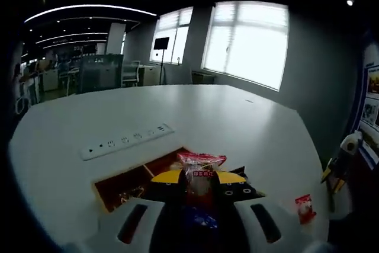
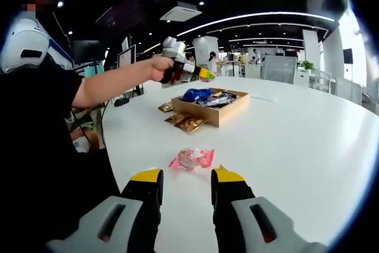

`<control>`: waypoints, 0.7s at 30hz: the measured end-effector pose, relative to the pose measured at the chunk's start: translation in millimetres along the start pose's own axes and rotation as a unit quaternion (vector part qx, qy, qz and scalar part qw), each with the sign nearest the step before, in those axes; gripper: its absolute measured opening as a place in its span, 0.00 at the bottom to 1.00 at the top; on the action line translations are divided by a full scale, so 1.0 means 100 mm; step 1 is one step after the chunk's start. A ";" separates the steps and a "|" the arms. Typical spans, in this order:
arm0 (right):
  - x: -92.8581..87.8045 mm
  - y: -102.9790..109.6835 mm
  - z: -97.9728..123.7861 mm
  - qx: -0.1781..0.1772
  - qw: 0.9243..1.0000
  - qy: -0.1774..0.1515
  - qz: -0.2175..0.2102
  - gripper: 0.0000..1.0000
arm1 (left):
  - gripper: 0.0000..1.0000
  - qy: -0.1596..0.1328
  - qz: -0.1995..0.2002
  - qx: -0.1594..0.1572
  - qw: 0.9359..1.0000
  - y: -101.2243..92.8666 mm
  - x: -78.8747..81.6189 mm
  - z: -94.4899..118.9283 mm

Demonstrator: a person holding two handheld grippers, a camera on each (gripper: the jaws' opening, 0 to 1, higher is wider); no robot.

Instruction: Pick up the scattered marshmallows, QQ candies, Oreo cookies, and mixed nuts on the table and sort them into separate containers

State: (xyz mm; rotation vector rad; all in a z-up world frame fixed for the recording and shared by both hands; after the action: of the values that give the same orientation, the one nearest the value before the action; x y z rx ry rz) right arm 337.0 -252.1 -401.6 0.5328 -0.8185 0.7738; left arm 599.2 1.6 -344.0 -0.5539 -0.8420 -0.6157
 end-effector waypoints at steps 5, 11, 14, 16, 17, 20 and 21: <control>-0.02 -0.03 0.02 -0.003 1.000 0.000 -0.004 0.29 | 0.24 -0.006 0.030 0.008 1.000 0.07 0.02 -0.08; -0.03 -0.03 0.00 -0.002 1.000 0.000 -0.008 0.29 | 0.24 -0.005 0.046 0.018 0.999 0.12 0.05 -0.17; -0.04 -0.03 0.00 -0.001 1.000 0.000 -0.008 0.29 | 0.24 -0.005 0.053 0.024 0.998 0.14 0.06 -0.21; -0.04 -0.03 0.00 -0.001 1.000 0.000 -0.008 0.29 | 0.24 -0.005 0.055 0.026 0.998 0.15 0.07 -0.23; -0.04 -0.03 0.00 -0.001 1.000 0.000 -0.009 0.29 | 0.24 -0.004 0.057 0.026 0.998 0.15 0.07 -0.25; -0.04 -0.03 0.00 -0.001 1.000 0.000 -0.009 0.29 | 0.24 -0.003 0.057 0.026 0.998 0.15 0.07 -0.26; -0.06 -0.04 0.02 -0.003 1.000 0.000 -0.012 0.29 | 0.24 0.000 0.061 0.027 0.998 0.15 0.07 -0.31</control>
State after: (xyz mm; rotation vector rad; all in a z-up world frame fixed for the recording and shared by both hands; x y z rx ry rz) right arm 336.9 -258.1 -406.2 0.5359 -0.8141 0.7492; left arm 628.5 -10.1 -358.4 -0.5532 -0.8164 -0.4800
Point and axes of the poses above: the point that each gripper's makers call its tool centre point, and the gripper's own axes: z roughly backward along the fingers, y roughly to its left, x roughly out of its top, the point moved 4 cm from there along z, roughly backward along the fingers, and after that the axes turned 13 degrees about y, right-handed, at the moved point
